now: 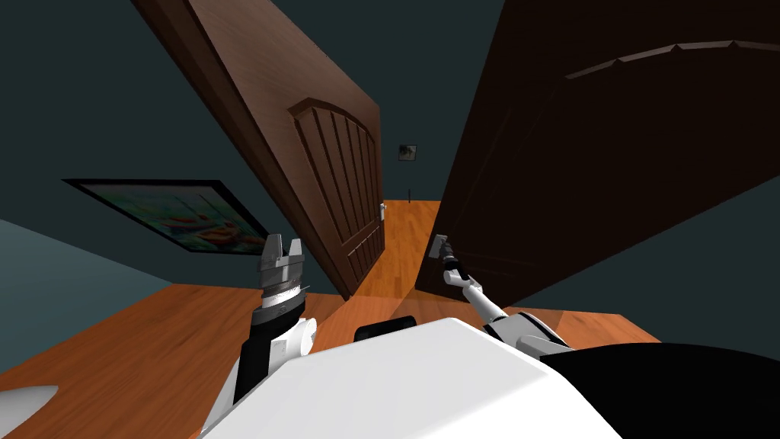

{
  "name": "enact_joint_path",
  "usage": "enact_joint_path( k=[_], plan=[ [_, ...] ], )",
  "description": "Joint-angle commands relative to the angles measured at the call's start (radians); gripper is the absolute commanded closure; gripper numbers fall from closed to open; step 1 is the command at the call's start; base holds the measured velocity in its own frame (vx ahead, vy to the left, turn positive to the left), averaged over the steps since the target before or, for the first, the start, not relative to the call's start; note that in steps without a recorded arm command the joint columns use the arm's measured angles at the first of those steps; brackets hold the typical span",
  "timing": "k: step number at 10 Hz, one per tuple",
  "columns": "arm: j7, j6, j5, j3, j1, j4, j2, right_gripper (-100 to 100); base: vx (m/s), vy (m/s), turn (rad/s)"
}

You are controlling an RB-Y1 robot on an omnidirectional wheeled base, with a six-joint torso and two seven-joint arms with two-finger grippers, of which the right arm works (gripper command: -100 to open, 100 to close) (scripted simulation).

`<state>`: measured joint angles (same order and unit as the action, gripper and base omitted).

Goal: Push the door open

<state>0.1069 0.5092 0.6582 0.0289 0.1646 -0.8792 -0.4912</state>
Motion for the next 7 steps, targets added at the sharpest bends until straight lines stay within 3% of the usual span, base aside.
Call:
enact_joint_path(
  k=[1, 7],
  plan=[
    [0.017, 0.015, 0.003, -0.031, 0.02, 0.018, -0.008, 100, 0.054, -0.009, -0.005],
    [0.069, 0.026, 0.011, -0.096, 0.055, 0.066, 0.016, 100, 0.066, -0.015, 0.022]
  ],
)
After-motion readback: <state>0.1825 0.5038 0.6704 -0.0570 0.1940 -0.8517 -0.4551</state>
